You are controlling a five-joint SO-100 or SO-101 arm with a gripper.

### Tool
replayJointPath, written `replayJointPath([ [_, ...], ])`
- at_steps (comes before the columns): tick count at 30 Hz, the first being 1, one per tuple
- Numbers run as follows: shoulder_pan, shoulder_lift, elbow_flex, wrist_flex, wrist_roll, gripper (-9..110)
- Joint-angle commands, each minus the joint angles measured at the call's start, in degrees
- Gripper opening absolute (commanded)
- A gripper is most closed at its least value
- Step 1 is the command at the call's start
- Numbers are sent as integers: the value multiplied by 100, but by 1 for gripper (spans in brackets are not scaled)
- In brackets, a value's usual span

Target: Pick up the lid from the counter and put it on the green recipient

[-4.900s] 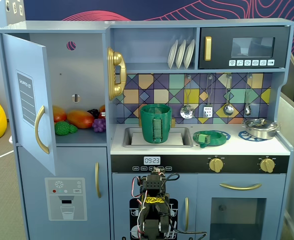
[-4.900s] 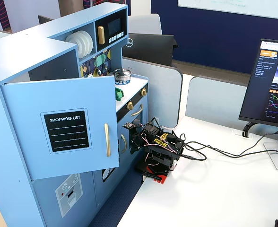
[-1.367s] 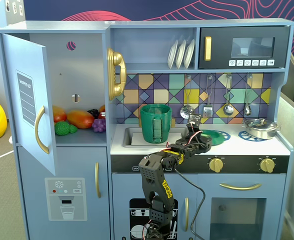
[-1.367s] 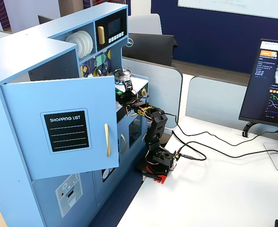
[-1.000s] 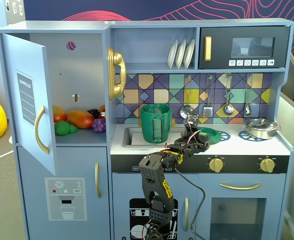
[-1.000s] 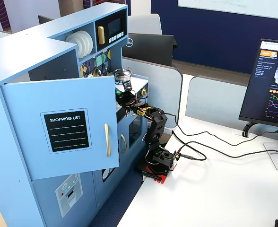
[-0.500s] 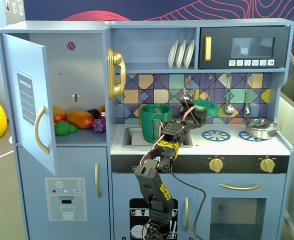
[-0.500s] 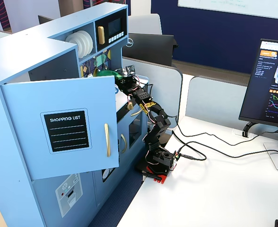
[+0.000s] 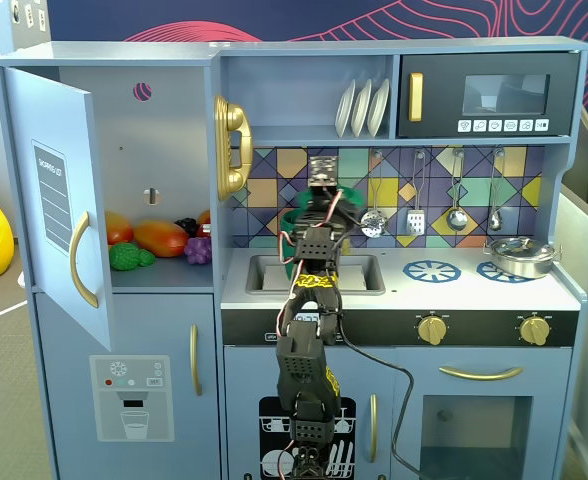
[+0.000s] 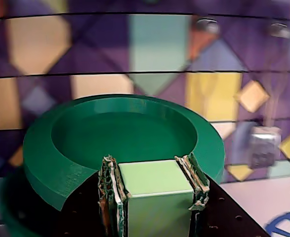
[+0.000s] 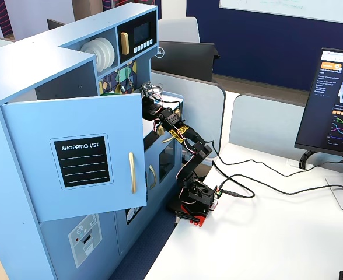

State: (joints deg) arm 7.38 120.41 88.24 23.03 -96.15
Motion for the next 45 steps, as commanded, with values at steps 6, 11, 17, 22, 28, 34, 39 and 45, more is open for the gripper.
replayJointPath([
  [6,-325,35,-466,35,-220,0],
  [11,-334,-105,-475,62,-202,0],
  [17,-369,-229,-457,79,-211,0],
  [22,-448,-211,-396,123,-220,0],
  [28,-519,-211,-378,211,-220,0],
  [34,-431,-185,-237,255,-343,0],
  [39,-334,-114,-202,360,-352,0],
  [45,-290,70,-35,580,-387,0],
])
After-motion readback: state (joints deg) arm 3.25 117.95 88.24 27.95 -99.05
